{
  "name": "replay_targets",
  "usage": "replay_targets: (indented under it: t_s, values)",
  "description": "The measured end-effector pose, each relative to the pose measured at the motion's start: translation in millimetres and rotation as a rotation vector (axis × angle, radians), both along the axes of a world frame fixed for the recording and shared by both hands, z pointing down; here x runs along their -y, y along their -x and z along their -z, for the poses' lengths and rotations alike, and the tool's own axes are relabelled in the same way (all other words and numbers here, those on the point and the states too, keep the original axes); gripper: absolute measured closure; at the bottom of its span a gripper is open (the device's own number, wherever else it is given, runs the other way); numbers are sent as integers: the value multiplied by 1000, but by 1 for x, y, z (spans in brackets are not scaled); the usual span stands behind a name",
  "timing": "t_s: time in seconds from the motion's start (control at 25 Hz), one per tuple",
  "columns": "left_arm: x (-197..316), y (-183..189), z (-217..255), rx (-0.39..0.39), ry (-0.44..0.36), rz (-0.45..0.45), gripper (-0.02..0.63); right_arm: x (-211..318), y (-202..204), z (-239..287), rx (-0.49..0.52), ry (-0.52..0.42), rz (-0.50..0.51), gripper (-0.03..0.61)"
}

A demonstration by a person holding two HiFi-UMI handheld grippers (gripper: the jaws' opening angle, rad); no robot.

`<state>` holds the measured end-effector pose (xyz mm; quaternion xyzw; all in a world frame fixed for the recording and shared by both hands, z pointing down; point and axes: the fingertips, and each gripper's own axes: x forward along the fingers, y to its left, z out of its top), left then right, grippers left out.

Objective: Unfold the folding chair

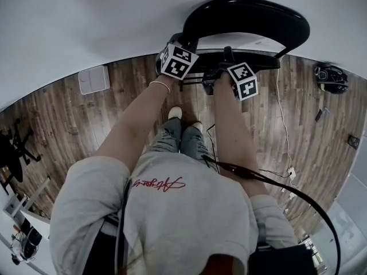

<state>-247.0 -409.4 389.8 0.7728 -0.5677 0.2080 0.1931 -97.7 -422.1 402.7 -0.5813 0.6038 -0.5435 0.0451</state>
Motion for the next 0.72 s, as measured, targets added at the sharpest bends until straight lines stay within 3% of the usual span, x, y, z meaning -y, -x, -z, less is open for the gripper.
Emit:
replay_targets:
  t_s: [0.32, 0.72]
  values:
    - [-5, -1, 0, -20, -30, 16, 581, -37, -20, 5, 132, -68, -35, 322]
    - [-20, -3, -8, -64, -10, 41, 581, -109, -52, 6, 156, -115, -59, 381]
